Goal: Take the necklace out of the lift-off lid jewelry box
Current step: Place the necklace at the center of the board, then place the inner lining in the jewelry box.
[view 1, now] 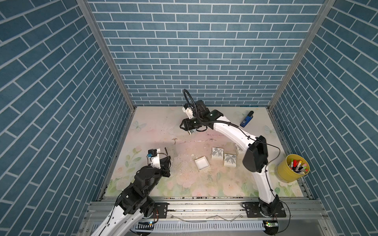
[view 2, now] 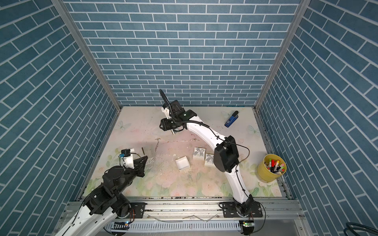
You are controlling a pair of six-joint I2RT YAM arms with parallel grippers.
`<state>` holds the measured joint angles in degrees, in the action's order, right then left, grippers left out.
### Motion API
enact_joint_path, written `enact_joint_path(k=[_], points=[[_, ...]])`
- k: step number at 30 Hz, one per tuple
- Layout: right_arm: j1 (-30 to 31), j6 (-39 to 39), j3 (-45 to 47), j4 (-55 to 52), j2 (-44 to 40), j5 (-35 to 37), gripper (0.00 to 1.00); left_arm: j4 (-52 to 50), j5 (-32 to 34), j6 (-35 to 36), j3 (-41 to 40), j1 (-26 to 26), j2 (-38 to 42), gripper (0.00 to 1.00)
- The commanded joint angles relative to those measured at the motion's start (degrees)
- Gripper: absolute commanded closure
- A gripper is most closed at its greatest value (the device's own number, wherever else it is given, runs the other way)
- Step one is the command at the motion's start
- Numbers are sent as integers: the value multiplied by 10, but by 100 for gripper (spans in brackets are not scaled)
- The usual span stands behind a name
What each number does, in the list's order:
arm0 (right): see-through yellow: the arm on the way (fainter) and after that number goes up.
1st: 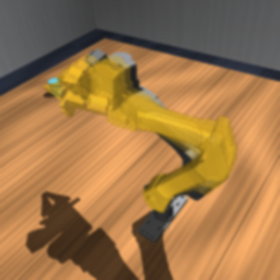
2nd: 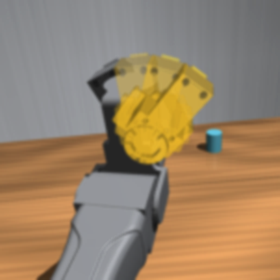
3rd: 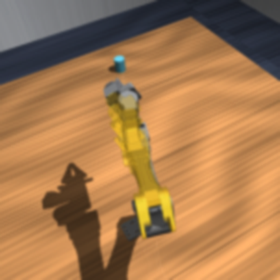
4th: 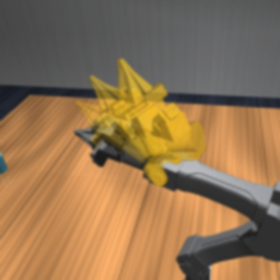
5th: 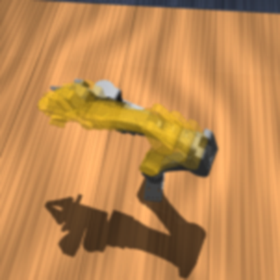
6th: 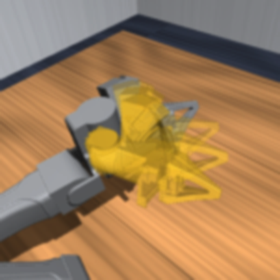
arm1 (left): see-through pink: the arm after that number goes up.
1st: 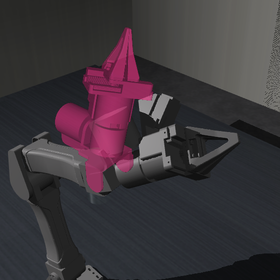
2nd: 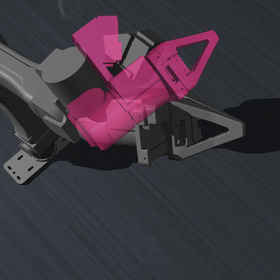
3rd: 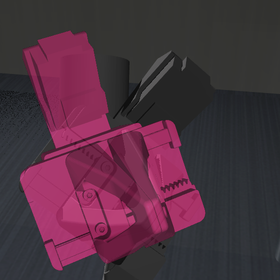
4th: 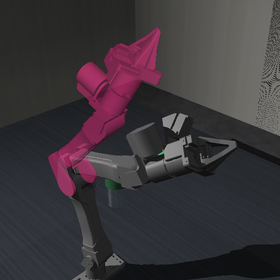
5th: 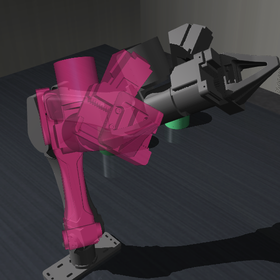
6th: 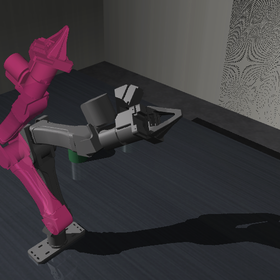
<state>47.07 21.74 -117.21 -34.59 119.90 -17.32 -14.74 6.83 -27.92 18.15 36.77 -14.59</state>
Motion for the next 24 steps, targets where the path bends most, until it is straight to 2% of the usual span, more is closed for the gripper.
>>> enact_joint_path(k=[1,8,13,16,24], points=[[-1,30,111,69,-93,7,50,63,-35,-22,2,2,-18,100],[-1,76,306,130,-250,-21,47,189,-81,-66,-15,1,-58,100],[-1,121,421,200,-338,-58,40,345,-132,-105,-35,1,-128,100],[-1,147,461,229,-369,-75,38,435,-163,-122,-41,1,-179,100],[-1,167,502,255,-400,-95,36,585,-246,-140,-23,1,-306,100]])
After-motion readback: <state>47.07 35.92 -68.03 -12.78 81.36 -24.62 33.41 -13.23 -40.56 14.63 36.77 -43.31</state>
